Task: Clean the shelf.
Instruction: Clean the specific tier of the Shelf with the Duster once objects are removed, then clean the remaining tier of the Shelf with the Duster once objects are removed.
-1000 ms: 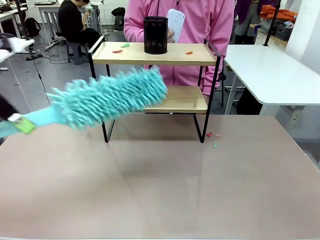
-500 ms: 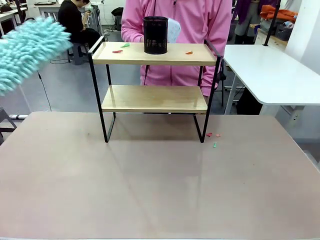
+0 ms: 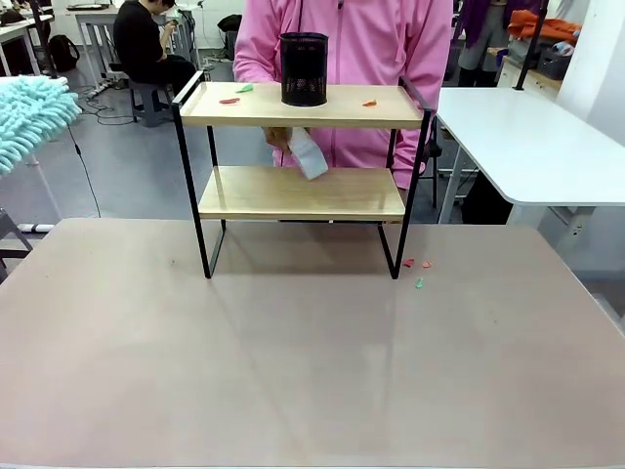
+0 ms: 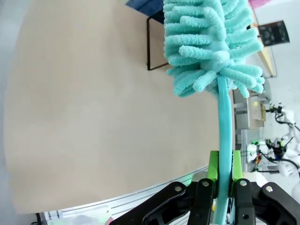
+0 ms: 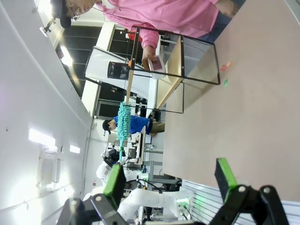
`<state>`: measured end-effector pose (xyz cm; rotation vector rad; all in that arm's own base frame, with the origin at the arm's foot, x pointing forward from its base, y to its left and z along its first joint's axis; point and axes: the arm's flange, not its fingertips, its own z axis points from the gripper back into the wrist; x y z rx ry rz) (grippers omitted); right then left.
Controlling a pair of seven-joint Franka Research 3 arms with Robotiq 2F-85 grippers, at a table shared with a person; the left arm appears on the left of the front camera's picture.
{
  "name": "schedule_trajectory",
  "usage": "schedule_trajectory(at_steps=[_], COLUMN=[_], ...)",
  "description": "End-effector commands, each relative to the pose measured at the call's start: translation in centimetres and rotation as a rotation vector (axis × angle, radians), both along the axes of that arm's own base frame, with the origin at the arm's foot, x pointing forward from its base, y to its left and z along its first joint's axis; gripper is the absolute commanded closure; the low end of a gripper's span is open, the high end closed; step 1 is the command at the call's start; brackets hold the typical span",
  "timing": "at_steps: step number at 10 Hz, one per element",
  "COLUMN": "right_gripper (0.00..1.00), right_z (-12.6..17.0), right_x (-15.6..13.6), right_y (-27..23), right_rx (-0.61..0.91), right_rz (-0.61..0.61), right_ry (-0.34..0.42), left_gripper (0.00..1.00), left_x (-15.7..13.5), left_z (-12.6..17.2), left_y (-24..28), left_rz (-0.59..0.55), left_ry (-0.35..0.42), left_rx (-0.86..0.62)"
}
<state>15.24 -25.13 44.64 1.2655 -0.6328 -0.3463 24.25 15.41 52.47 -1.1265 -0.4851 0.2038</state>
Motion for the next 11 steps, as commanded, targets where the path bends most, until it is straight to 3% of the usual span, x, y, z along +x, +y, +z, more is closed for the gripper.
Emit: schedule_trajectory(at_steps=[1,11], right_gripper=[0.0,0.0], right_z=[0.26,0.26], right_x=[0.23,0.23], right_y=[-0.01,-0.01], right_rx=[-0.001,-0.001], right_rz=[-0.004,-0.004], right_ry=[-0.038,-0.038], left_gripper=[0.88,0.88], left_x=[-1.03,-1.03], left_z=[0.59,0.59], left_y=[-0.05,-0.05], left_rz=[-0.029,-0.029], left_ry=[-0.042,-0.042], left_rx=[0.019,0.019])
